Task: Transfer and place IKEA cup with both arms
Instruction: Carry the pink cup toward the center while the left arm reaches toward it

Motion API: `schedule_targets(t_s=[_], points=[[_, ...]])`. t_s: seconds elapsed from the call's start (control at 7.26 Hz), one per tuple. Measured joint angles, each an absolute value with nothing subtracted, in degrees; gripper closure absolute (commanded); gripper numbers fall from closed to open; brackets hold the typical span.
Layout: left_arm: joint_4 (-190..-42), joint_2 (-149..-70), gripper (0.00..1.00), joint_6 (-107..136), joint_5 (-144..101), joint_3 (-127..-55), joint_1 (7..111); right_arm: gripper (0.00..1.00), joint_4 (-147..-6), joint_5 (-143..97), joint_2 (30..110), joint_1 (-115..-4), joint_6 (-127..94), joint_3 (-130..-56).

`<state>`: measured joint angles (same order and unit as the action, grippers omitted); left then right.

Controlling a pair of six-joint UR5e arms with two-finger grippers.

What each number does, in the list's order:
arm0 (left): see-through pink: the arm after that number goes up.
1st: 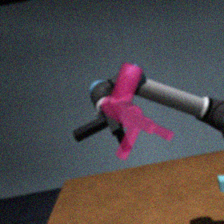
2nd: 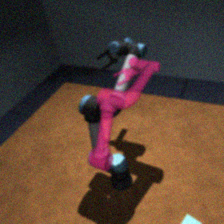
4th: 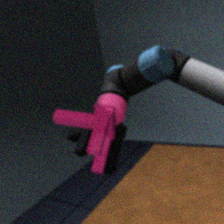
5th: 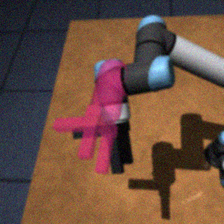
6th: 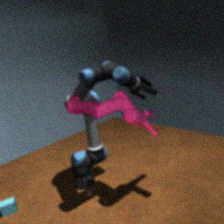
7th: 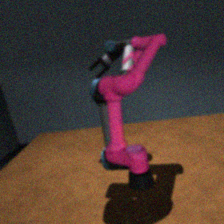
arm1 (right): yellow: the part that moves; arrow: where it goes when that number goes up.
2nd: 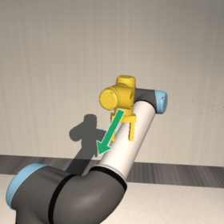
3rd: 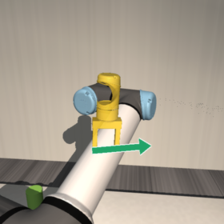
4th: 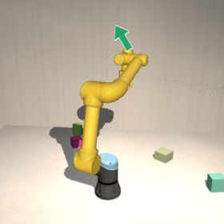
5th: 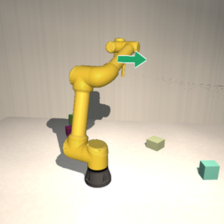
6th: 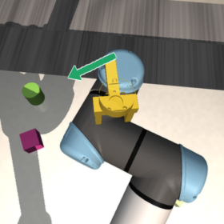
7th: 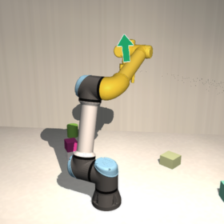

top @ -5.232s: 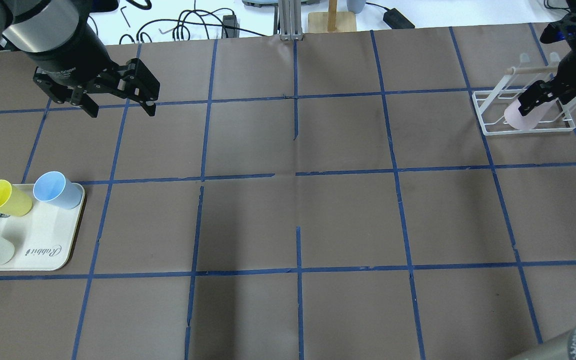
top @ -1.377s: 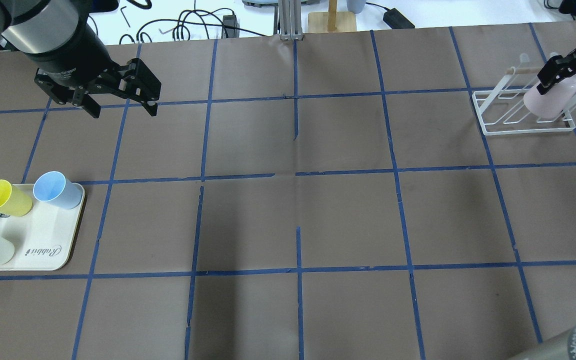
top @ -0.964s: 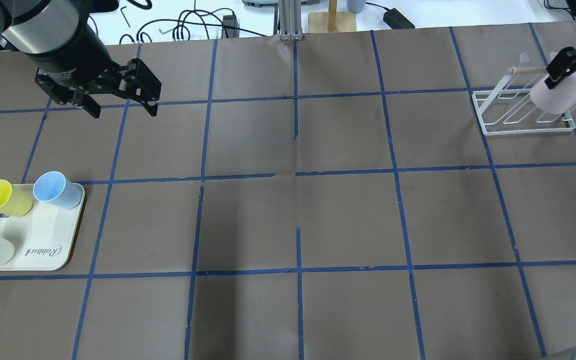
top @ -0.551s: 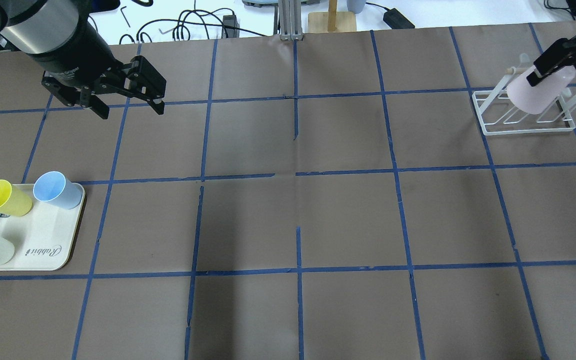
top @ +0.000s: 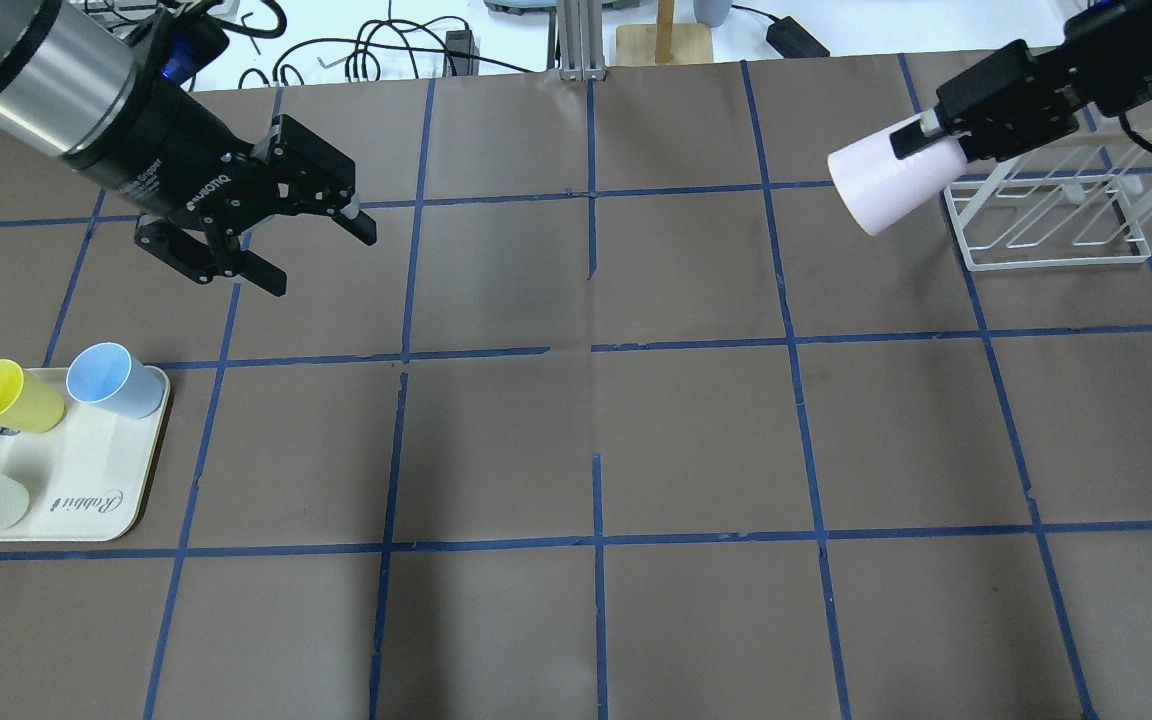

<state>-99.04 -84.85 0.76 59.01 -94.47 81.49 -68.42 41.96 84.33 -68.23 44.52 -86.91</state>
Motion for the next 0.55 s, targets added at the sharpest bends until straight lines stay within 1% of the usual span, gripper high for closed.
schedule_targets(t_s=[0.28, 0.55], points=[[-99.2, -81.7, 0.0, 0.9, 40.9, -100.1, 81.0, 0.81, -59.1, 29.1, 85.4, -71.4, 46.2, -87.2], [-98.7, -80.1, 0.0, 0.9, 21.7, -103.5, 81.2, 0.81, -49.1, 20.9, 85.5, -72.3, 53.7, -90.2]])
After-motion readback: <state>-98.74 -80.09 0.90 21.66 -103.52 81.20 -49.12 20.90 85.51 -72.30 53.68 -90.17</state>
